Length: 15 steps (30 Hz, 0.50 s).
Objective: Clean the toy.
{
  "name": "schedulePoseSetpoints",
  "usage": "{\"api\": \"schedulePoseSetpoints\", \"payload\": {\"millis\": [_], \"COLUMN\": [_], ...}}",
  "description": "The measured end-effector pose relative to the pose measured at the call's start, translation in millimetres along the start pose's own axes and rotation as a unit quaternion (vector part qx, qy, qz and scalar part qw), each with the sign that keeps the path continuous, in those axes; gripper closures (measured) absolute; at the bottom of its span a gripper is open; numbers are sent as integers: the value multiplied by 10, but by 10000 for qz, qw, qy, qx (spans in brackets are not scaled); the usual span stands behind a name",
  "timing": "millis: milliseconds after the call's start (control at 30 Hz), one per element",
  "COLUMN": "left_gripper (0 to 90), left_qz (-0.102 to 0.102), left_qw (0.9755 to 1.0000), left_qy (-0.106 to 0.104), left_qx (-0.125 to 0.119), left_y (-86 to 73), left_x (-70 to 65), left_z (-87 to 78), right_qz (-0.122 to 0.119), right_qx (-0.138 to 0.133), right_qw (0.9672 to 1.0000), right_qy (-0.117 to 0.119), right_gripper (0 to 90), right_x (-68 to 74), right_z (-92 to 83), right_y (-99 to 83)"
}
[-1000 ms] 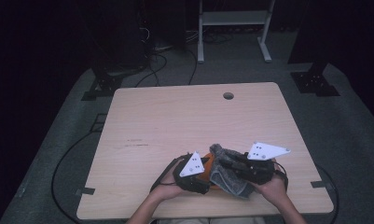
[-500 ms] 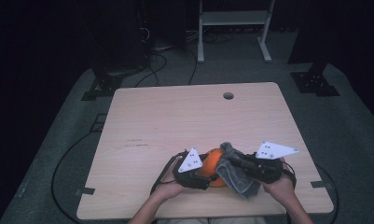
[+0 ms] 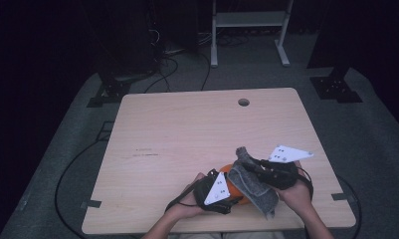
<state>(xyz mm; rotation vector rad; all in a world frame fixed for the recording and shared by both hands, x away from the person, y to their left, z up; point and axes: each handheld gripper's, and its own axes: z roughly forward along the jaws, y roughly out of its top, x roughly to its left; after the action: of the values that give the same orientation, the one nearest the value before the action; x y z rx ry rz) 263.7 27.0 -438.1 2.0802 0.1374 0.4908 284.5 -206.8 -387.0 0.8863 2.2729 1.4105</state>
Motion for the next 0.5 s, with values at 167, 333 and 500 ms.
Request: {"api": "schedulePoseSetpoints", "payload": {"millis": [167, 333, 500], "left_gripper": [280, 276, 281], "left_qz": [-173, -449, -620], "left_qw": [9998, 9989, 9979], "left_qy": [-3, 6, 86], "left_qx": [-47, -121, -174], "left_y": [-16, -51, -57], "left_x": [35, 115, 161], "left_z": [-7, -53, -83], "right_qz": [369, 480, 375], "right_qx": [68, 118, -22], "right_qw": [9993, 9988, 9992], "right_qy": [48, 50, 170], "right_gripper": [767, 767, 769], "right_x": [-194, -238, -146], "right_z": [-43, -94, -139], "right_y": [-172, -239, -166]}}
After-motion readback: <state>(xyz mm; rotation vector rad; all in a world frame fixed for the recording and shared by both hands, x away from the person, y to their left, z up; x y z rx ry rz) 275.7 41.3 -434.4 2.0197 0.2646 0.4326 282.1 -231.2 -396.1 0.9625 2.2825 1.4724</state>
